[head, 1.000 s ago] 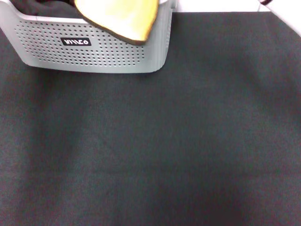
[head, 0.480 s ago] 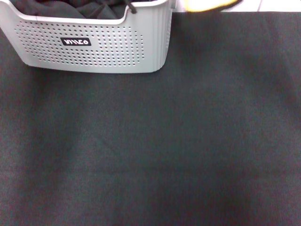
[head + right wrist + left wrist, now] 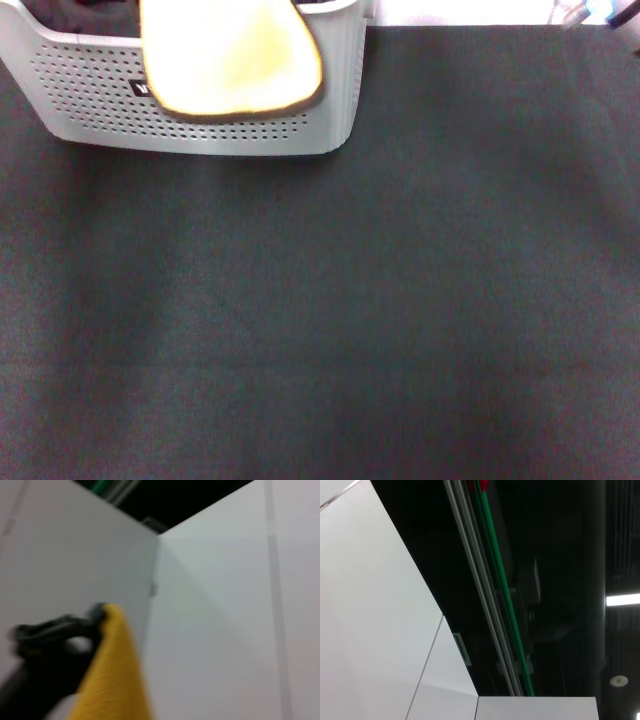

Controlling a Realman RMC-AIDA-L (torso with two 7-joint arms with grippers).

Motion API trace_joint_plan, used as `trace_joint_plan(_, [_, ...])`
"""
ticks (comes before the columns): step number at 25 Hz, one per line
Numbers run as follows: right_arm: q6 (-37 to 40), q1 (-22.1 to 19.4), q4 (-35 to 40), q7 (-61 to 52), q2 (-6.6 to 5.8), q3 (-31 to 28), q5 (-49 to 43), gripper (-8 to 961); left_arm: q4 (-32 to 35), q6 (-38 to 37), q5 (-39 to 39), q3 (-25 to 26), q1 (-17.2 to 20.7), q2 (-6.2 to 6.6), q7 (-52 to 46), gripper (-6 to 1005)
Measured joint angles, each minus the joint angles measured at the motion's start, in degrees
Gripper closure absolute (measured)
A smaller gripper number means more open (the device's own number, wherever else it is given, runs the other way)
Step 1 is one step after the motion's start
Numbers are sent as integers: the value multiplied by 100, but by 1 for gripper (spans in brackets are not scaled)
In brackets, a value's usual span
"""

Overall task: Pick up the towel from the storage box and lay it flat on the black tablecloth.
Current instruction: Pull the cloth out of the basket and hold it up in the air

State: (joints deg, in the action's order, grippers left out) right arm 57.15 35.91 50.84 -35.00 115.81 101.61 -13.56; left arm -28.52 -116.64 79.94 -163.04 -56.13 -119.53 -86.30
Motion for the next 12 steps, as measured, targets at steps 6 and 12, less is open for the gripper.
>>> trace_joint_plan(6, [158,76,424,-256,36,523,-364,185,45,6,-1,0,-32,-10,77,984])
trace_joint_plan(12, [167,163,434,-269,29,641,-367,185,52,10,-44,-1,-31,-17,122,984])
